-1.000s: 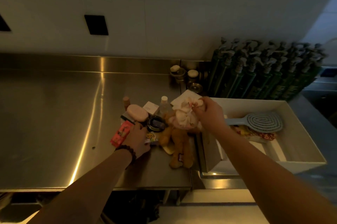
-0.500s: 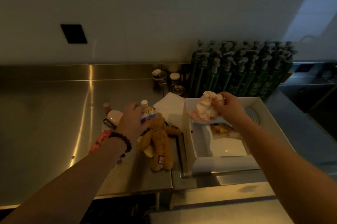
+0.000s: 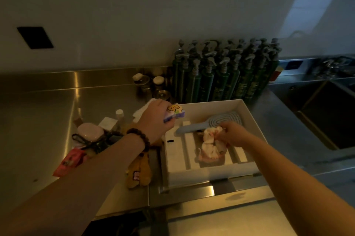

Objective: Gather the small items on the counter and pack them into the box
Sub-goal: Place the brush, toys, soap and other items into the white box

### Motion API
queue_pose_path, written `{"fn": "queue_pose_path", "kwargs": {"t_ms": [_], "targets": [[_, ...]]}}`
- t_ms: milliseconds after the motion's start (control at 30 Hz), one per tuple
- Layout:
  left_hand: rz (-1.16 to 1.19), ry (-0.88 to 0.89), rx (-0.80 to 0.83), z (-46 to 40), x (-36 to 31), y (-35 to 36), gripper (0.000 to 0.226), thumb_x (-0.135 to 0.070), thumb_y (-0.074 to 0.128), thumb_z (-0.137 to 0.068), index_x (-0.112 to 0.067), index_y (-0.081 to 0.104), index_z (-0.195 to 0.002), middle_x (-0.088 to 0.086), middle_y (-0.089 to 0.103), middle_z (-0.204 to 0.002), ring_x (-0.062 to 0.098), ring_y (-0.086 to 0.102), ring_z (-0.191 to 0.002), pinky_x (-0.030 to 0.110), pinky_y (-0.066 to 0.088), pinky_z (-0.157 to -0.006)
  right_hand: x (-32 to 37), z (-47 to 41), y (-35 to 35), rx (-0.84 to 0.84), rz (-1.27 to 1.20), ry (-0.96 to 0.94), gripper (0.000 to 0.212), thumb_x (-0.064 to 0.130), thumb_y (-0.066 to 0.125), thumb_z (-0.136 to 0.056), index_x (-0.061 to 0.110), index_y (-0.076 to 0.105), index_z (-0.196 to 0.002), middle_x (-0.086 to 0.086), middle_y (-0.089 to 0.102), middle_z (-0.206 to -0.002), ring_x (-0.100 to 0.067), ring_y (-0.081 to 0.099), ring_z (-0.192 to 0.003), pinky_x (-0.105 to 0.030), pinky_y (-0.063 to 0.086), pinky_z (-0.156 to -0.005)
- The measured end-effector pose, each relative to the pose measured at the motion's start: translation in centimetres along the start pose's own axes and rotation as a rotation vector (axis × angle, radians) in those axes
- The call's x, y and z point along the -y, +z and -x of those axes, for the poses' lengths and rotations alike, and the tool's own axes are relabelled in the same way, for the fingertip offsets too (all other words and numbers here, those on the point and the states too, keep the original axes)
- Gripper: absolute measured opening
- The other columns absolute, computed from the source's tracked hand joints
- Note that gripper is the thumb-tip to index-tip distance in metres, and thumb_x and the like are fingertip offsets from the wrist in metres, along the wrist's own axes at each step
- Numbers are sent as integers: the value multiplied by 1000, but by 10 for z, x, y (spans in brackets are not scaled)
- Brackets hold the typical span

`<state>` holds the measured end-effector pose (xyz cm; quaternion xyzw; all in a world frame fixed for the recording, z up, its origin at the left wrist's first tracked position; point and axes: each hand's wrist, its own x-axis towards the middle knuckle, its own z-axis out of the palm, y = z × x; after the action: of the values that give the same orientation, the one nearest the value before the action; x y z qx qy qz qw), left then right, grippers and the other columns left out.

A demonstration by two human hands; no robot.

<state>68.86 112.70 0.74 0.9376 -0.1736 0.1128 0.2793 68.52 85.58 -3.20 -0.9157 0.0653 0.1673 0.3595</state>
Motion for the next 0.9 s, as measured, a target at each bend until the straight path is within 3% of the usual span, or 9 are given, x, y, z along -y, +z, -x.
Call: {"fn": "queue_pose_path", "kwargs": {"t_ms": [67, 167, 367, 500, 600, 633, 700, 800, 900], "targets": [[34, 22, 14, -4, -8, 9, 39, -26, 65, -82, -13, 52, -117, 3, 52, -113, 16, 47, -102, 32, 45, -87, -9, -1, 6, 115, 38, 19, 30, 19, 65, -87, 19, 59, -116, -7, 64, -106, -20, 64, -91, -32, 58, -70], [56, 52, 53, -7, -15, 20, 41, -28, 66, -82, -15, 52, -118, 1, 52, -114, 12, 46, -102, 23, 39, -84, -17, -4, 9, 197, 199, -54, 34, 28, 66, -85, 28, 58, -118, 4, 60, -107, -15, 60, -97, -36, 52, -88], [94, 88, 88, -14, -28, 38, 40, -25, 68, -80, -13, 54, -116, 2, 52, -113, 9, 43, -100, 19, 34, -83, -20, -14, 8, 284, 365, -117, 28, 22, 62, -88, 23, 62, -115, -2, 64, -113, -16, 61, -100, -32, 50, -89], [95, 106, 120, -15, -33, 45, 42, -27, 67, -82, -14, 53, -120, 2, 52, -118, 14, 45, -108, 22, 36, -89, -15, -12, 15, 451, 212, -158, 39, 14, 58, -88, 24, 59, -126, 0, 63, -119, -15, 59, -108, -33, 47, -95], [93, 95, 144, -15, -32, 49, 45, -30, 67, -82, -17, 52, -122, -1, 51, -121, 10, 43, -109, 24, 37, -92, -14, -15, 10, 338, 281, -184, 26, 22, 57, -91, 24, 63, -116, 2, 62, -109, -15, 58, -103, -25, 44, -80], [98, 95, 148, -16, -32, 50, 46, -32, 68, -81, -18, 52, -121, -2, 51, -121, 10, 43, -109, 25, 38, -93, -14, -15, 5, 246, 261, -185, 18, 25, 57, -92, 25, 65, -108, 3, 63, -103, -16, 60, -100, -24, 44, -75], [115, 115, 153, -18, -33, 52, 46, -32, 70, -80, -18, 53, -120, -2, 52, -119, 10, 44, -109, 27, 40, -94, -11, -12, -8, 115, -11, -167, 11, 29, 54, -94, 27, 65, -98, 1, 66, -96, -15, 64, -93, -27, 50, -76], [139, 161, 183, -22, -42, 56, 43, -28, 72, -78, -17, 56, -116, -1, 55, -115, 12, 47, -106, 26, 40, -92, -4, -4, -26, 127, -456, -188, 27, 30, 57, -93, 20, 61, -118, -7, 67, -105, -19, 68, -96, -34, 57, -82], [178, 207, 244, -25, -53, 63, 46, -27, 75, -74, -18, 57, -115, -2, 54, -112, 10, 46, -103, 25, 39, -90, 1, 2, -30, 191, -510, -177, 37, 22, 65, -88, 16, 58, -124, -10, 68, -110, -21, 69, -97, -35, 57, -82]]}}
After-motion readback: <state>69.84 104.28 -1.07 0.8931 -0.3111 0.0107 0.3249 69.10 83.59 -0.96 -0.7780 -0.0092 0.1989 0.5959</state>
